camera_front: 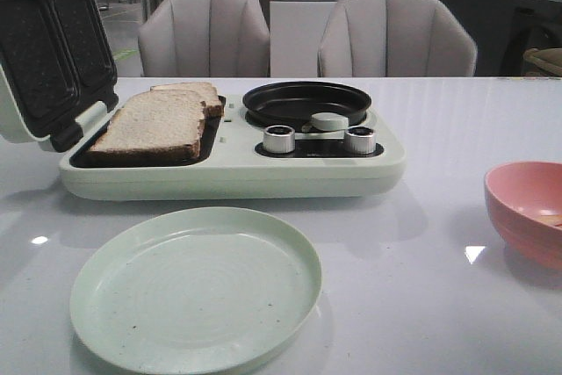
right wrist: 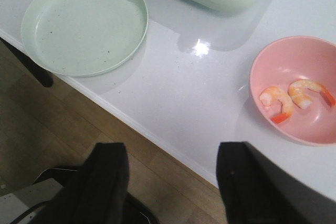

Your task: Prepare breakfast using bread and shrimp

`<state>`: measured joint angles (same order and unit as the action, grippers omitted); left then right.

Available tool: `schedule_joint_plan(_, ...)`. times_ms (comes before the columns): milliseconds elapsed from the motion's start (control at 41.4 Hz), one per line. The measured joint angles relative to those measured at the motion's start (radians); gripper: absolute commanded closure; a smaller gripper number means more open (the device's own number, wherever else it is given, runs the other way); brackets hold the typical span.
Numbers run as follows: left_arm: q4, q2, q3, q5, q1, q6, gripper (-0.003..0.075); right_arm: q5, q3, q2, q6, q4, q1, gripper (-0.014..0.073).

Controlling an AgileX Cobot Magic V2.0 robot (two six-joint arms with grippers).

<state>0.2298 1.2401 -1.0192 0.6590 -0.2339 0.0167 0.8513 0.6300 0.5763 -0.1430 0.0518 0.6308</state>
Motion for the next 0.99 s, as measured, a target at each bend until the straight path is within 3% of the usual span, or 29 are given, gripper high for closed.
schedule_joint_plan(532,0.028,0.414,-0.337,-0.045,0.012,0.005,0.0622,0.0,0.0,0.0,0.0,0.0,0.0,0.0106)
schedule_joint_plan(991,0.266,0.477,-0.465,0.067,0.177,0.241,0.0622,0.002,0.0,0.0,0.0,0.002,0.0,0.0106)
